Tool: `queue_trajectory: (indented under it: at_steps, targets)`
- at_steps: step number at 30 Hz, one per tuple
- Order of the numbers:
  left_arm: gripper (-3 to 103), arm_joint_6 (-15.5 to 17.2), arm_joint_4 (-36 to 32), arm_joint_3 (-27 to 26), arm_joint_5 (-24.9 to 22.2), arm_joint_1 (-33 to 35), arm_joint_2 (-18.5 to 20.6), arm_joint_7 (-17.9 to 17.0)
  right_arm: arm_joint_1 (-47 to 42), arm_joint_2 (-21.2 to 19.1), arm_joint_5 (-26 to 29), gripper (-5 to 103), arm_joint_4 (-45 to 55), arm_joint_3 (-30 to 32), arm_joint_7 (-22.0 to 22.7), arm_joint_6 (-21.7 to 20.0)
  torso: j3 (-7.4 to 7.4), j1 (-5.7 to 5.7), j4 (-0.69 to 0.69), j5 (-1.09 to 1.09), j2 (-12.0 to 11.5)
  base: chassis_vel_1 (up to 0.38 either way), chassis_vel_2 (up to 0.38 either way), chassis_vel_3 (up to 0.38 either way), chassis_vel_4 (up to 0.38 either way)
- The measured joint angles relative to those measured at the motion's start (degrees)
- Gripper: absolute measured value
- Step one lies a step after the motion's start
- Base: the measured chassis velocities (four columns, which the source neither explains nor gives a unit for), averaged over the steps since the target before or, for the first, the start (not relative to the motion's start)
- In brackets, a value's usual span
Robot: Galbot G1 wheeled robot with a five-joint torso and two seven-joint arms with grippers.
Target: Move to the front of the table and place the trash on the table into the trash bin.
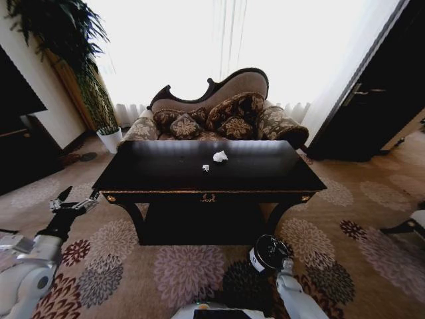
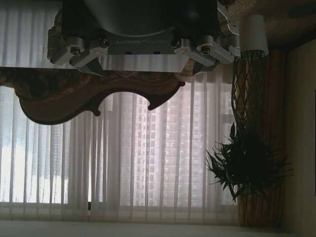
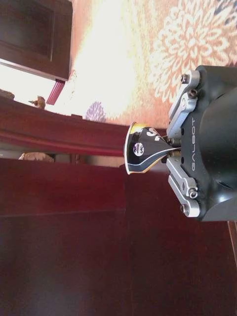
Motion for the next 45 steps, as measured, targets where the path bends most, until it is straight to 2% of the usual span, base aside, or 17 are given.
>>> queue_trajectory:
  at_steps: [7, 10, 12, 14, 16, 19, 21, 22, 25, 26, 27, 30, 34, 36, 39, 41, 45]
  targets:
    - [100, 0.0, 0.0, 0.0, 0.01, 0.0, 0.0, 0.0, 0.79, -0.29, 1.48, 2, -1.04, 0.46, -0.87, -0.31, 0.0, 0.0, 0.0, 0.0, 0.0, 0.0, 0.0, 0.0, 0.0]
    - [100, 0.0, 0.0, 0.0, 0.0, 0.0, 0.0, 0.0, 0.52, -0.39, 2.02, 18, -0.8, 0.53, -1.06, -0.75, 0.0, 0.0, -0.01, 0.0, 0.0, 0.0, 0.0, 0.0, 0.0]
    - [100, 0.0, 0.0, 0.0, 0.0, 0.0, 0.0, 0.0, 0.45, -0.41, 2.21, 23, -0.63, 0.58, -1.11, -0.98, -0.01, 0.0, 0.0, 0.0, 0.01, 0.0, 0.0, 0.0, 0.0]
    - [100, 0.0, 0.0, 0.0, 0.0, 0.0, 0.0, 0.0, 0.43, -0.41, 2.23, 23, -0.59, 0.58, -1.12, -1.02, -0.01, 0.0, 0.0, 0.0, 0.0, 0.0, 0.0, 0.0, 0.0]
    - [100, 0.0, 0.0, 0.0, 0.0, 0.0, 0.0, 0.0, 0.38, -0.27, 2.24, 40, -0.31, 0.64, -1.13, -1.18, -0.01, 0.0, 0.0, -0.01, 0.0, 0.0, 0.0, 0.0, 0.0]
    - [100, 0.0, 0.0, 0.0, 0.0, 0.0, 0.0, 0.0, 0.28, -0.14, 2.24, 45, -0.01, 0.64, -1.14, -1.29, -0.01, 0.0, 0.0, 0.0, 0.0, 0.0, 0.0, 0.0, 0.0]
    - [100, 0.0, 0.0, 0.0, 0.0, 0.0, 0.0, 0.0, -0.06, 0.06, 2.23, 57, 0.57, 0.66, -1.13, -1.4, -0.01, 0.0, 0.0, 0.0, 0.01, 0.0, 0.0, 0.0, 0.0]
    - [100, 0.0, 0.0, 0.0, 0.0, 0.0, 0.0, 0.0, -0.48, 0.24, 2.22, 57, 1.2, 0.67, -1.13, -1.44, -0.01, 0.0, -0.01, 0.0, 0.01, 0.0, 0.0, 0.0, 0.0]
    - [100, 0.0, 0.0, 0.0, 0.0, 0.0, 0.0, 0.0, -1.48, 0.63, 2.23, 68, 3.04, 0.68, -1.05, -1.52, -0.01, 0.0, -0.01, -0.01, 0.01, 0.0, 0.0, 0.0, 0.0]
    - [100, 0.0, 0.0, 0.0, 0.0, 0.0, 0.0, 0.0, -3.72, 1.46, 2.72, 74, 7.19, 0.73, -0.93, -1.96, -0.01, 0.0, 0.0, 0.0, 0.01, 0.0, 0.0, 0.0, 0.0]
    - [100, 0.0, 0.0, 0.0, 0.0, 0.0, 0.0, 0.0, -3.72, 1.46, 2.72, 74, 7.19, 0.73, -0.93, -1.96, -0.01, 0.0, 0.0, 0.0, 0.01, 0.0, 0.0, 0.0, 0.0]
    - [100, 0.0, 0.0, 0.0, 0.0, 0.0, 0.0, 0.0, -8.88, 2.8, 3.67, 89, 14.37, 0.75, -0.9, -2.16, -0.01, 0.0, 0.0, 0.0, 0.01, 0.0, 0.0, 0.0, 0.0]
    - [100, 0.0, 0.0, 0.0, 0.0, 0.0, 0.0, 0.0, -15.11, 3.61, 4.24, 100, 21.01, 1.25, -0.86, -1.47, -0.01, 0.0, 0.0, 0.0, 0.01, 0.0, 0.0, 0.0, 0.0]
    - [100, 0.0, 0.0, 0.0, 0.0, 0.0, 0.0, 0.0, -16.34, 3.72, 4.43, 100, 22.47, 1.4, -0.86, -1.32, -0.01, -0.01, 0.0, 0.0, 0.01, 0.0, 0.0, 0.0, 0.0]
    - [100, 0.0, 0.0, 0.0, 0.0, 0.0, 0.0, 0.0, -24.0, 4.16, 5.61, 100, 32.93, 2.49, -0.89, -0.53, -0.01, -0.01, -0.03, 0.0, 0.01, 0.0, 0.0, 0.0, 0.0]
    - [100, 0.0, 0.0, 0.0, 0.0, 0.0, 0.0, 0.0, -25.11, 4.23, 5.93, 100, 35.07, 2.77, -0.91, -0.49, -0.01, -0.01, -0.03, 0.0, 0.02, 0.0, 0.0, 0.0, 0.0]
    - [100, 0.0, 0.0, 0.0, 0.0, 0.0, 0.0, 0.0, -32.27, 5.12, 8.38, 100, 47.45, 4.95, -0.94, -0.91, -0.02, -0.01, -0.01, -0.01, 0.02, 0.0, 0.0, 0.0, 0.0]
